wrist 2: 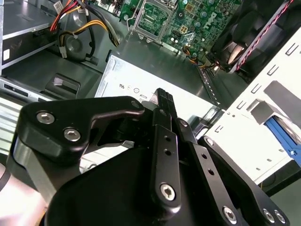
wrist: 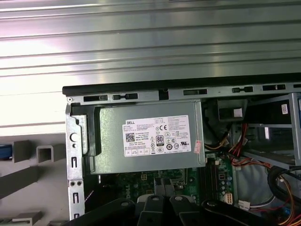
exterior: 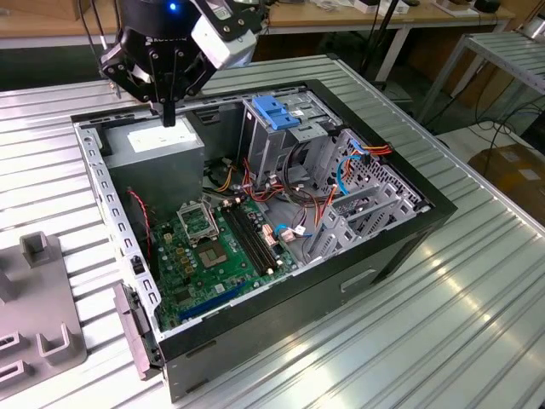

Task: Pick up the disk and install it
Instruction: 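Reach for the disk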

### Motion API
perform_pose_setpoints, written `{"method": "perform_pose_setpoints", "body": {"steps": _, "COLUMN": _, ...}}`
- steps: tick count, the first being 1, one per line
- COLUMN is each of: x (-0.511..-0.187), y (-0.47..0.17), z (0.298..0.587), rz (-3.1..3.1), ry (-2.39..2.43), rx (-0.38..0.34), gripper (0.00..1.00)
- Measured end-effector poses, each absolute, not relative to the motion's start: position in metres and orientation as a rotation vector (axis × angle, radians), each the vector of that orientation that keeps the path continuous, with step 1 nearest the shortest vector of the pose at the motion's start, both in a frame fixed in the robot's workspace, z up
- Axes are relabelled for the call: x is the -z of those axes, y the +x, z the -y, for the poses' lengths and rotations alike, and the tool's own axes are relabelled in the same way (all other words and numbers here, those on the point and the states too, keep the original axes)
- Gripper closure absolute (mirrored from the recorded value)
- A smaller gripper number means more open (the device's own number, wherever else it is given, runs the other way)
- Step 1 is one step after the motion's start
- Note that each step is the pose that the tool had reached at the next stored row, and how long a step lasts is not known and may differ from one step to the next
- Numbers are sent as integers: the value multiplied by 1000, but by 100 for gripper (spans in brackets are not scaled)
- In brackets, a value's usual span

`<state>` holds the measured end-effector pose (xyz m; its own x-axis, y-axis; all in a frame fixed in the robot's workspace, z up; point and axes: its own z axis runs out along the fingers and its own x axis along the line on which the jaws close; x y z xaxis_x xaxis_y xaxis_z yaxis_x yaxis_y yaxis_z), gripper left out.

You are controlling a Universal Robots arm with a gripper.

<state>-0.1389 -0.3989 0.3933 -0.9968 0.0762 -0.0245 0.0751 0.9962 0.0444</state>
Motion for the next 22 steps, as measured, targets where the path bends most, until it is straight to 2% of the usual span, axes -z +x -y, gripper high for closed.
{"method": "perform_pose_setpoints", "body": {"steps": 22, "x": -393, "y": -152, "z": 399, "rz": -3112, "ry": 118, "rx": -68, "gripper": 90}}
